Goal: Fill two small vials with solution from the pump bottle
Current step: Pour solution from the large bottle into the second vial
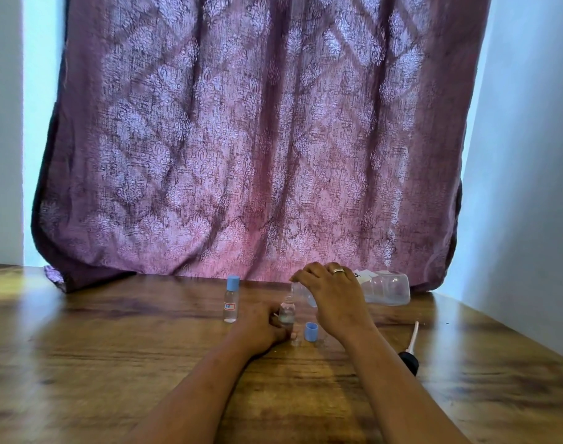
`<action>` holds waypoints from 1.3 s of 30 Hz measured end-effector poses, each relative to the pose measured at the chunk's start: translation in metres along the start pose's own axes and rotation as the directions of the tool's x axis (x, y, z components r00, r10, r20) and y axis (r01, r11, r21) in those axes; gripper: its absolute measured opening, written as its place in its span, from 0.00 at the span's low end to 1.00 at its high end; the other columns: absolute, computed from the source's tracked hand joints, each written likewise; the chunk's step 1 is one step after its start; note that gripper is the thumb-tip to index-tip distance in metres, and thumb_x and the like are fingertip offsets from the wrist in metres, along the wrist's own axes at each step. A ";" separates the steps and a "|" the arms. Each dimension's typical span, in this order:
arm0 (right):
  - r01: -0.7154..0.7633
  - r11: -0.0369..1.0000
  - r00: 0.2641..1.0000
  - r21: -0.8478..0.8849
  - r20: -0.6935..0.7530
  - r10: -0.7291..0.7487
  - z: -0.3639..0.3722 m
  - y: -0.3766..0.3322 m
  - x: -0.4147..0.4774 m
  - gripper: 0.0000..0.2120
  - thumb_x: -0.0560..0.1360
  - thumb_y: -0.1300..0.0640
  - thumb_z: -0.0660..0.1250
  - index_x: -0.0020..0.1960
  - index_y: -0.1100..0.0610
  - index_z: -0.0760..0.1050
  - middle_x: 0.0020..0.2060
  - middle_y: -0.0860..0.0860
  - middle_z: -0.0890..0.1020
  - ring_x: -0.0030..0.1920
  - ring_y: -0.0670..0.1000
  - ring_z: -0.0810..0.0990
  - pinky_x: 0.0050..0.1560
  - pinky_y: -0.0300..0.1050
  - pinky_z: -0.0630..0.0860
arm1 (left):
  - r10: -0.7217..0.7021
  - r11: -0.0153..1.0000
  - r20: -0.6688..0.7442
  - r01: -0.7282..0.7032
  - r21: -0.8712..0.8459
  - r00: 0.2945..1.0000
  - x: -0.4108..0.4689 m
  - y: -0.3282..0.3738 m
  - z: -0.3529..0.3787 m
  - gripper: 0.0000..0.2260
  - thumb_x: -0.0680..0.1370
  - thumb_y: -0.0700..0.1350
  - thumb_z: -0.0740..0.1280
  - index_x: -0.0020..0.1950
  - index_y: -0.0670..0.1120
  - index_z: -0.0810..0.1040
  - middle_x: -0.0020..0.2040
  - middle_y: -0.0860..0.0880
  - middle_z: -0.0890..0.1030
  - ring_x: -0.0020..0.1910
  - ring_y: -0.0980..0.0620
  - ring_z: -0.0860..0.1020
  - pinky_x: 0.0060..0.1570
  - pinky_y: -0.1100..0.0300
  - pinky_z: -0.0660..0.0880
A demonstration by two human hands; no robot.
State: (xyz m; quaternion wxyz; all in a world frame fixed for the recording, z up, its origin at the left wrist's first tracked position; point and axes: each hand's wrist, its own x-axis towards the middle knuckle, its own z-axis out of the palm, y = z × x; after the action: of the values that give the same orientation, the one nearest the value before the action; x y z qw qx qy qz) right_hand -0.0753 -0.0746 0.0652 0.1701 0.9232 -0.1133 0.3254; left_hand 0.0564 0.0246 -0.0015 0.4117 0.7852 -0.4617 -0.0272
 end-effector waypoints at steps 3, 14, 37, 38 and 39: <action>0.000 1.000 1.000 -0.001 -0.006 0.000 0.001 0.000 0.000 0.33 0.64 0.71 0.66 0.62 0.43 0.68 0.59 0.44 0.74 0.58 0.53 0.72 0.59 0.46 0.66 | 0.011 1.000 -0.006 -0.011 -0.013 1.000 0.000 0.000 0.001 0.12 0.69 0.48 0.75 0.42 0.58 0.73 0.39 0.58 0.78 0.39 0.62 0.76 0.44 0.63 0.74; 0.000 1.000 1.000 0.000 -0.008 0.000 0.001 0.001 0.000 0.33 0.65 0.71 0.66 0.63 0.43 0.68 0.59 0.44 0.74 0.59 0.53 0.72 0.60 0.46 0.65 | 0.033 0.999 -0.019 -0.033 -0.012 0.999 0.000 -0.001 0.002 0.12 0.68 0.47 0.76 0.44 0.56 0.75 0.40 0.57 0.79 0.40 0.60 0.77 0.47 0.61 0.76; 0.009 1.000 1.000 -0.007 0.004 -0.009 -0.001 0.000 -0.001 0.32 0.66 0.70 0.66 0.63 0.44 0.68 0.60 0.44 0.73 0.59 0.53 0.71 0.59 0.45 0.65 | 0.016 0.999 -0.014 -0.017 -0.028 1.000 0.001 -0.001 0.001 0.12 0.68 0.50 0.75 0.47 0.57 0.75 0.40 0.58 0.79 0.42 0.60 0.77 0.48 0.59 0.76; 0.009 1.000 1.000 -0.006 0.004 -0.009 -0.001 0.000 -0.001 0.32 0.66 0.70 0.65 0.63 0.44 0.68 0.60 0.44 0.73 0.59 0.53 0.71 0.59 0.45 0.65 | 0.013 0.999 -0.012 -0.013 -0.031 1.000 0.000 -0.001 0.001 0.12 0.68 0.50 0.75 0.47 0.57 0.75 0.41 0.58 0.78 0.42 0.60 0.76 0.48 0.60 0.75; 0.008 1.000 1.000 -0.005 0.004 -0.008 -0.001 0.000 -0.001 0.32 0.66 0.70 0.65 0.63 0.44 0.68 0.60 0.44 0.73 0.59 0.53 0.71 0.59 0.45 0.65 | 0.011 0.999 -0.010 -0.011 -0.039 1.000 0.000 -0.001 0.001 0.12 0.68 0.50 0.75 0.48 0.57 0.76 0.41 0.58 0.78 0.42 0.60 0.76 0.49 0.60 0.75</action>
State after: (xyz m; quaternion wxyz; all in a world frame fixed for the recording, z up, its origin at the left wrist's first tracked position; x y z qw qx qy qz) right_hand -0.0762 -0.0744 0.0653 0.1734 0.9240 -0.1107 0.3225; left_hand 0.0566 0.0240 -0.0026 0.4296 0.7745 -0.4633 -0.0301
